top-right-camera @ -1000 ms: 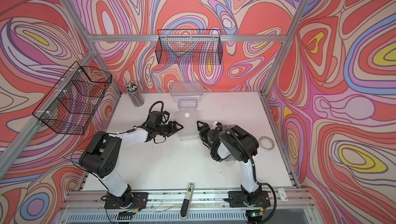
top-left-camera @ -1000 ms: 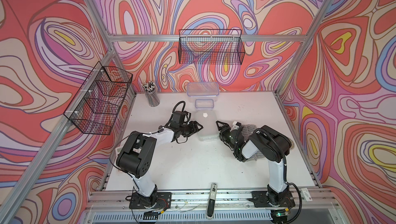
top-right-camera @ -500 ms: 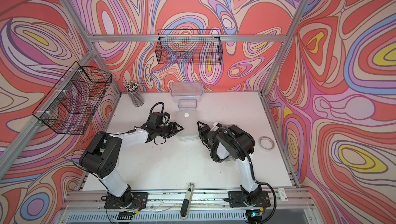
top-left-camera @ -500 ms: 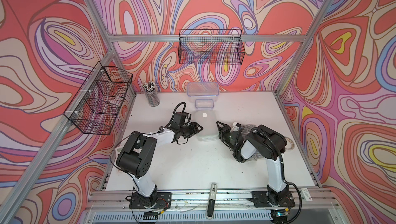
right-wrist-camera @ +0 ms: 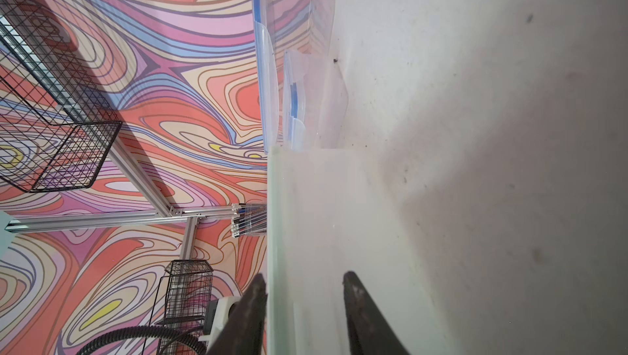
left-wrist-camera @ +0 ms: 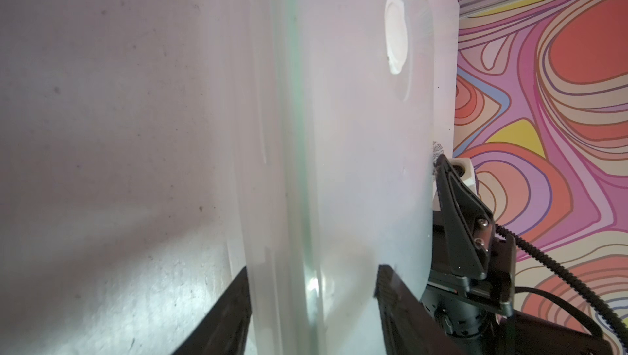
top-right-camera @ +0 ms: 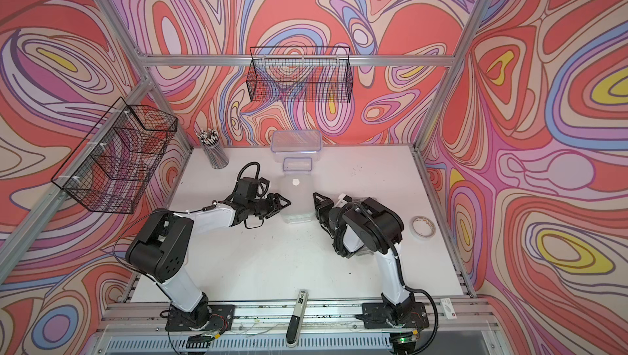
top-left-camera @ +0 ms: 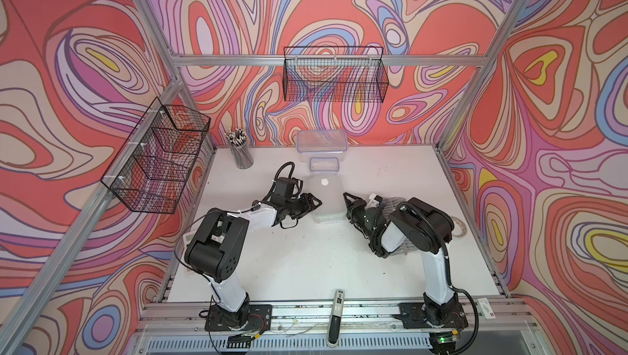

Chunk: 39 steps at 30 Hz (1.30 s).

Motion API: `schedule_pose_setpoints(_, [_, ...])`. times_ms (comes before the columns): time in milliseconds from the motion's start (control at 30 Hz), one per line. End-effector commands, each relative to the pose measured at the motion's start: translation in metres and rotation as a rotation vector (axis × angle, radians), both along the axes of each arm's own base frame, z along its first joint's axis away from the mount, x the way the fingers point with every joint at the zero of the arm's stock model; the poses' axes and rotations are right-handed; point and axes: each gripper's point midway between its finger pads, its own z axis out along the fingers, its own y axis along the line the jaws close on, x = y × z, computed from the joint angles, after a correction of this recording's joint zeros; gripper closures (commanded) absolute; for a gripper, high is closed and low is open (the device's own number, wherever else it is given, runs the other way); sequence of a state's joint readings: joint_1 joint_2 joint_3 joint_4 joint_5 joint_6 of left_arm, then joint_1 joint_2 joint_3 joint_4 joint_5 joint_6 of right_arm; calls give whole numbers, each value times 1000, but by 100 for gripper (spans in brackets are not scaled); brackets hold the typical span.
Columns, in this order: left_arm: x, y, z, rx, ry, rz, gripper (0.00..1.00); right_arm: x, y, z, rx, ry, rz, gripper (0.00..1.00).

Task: Wipe the insides of the lunch boxes
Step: Open the fastener of the lunch box.

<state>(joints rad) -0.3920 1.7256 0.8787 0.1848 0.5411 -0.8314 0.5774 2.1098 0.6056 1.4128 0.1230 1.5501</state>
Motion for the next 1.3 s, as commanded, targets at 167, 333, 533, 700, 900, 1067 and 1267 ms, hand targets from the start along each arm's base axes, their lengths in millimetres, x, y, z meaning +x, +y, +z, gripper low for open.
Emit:
schedule_pose_setpoints(167, [-13, -10, -5, -3, 25, -45, 42, -1, 21, 22, 96, -56, 61, 78])
schedule_pose_setpoints(333, [-12, -10, -4, 1, 22, -45, 42, -3, 21, 19, 85, -52, 63, 83])
schedule_pose_setpoints(533, [-11, -8, -4, 14, 17, -43, 42, -6, 19, 15, 66, -46, 61, 87])
schedule_pose_setpoints(700, [-11, -6, -2, 34, 10, -42, 42, -9, 17, 13, 11, -30, 62, 92])
schedule_pose_setpoints(900, [-11, -4, -3, 52, 5, -43, 42, -11, 15, 4, -61, 2, 65, 95])
schedule_pose_setpoints(1067, [-9, -2, -3, 70, 1, -44, 42, -15, 19, -4, -110, 28, 77, 95])
schedule_pose_setpoints(1267, [0, 5, -4, 88, -1, -38, 42, -26, 23, -11, -183, 59, 98, 95])
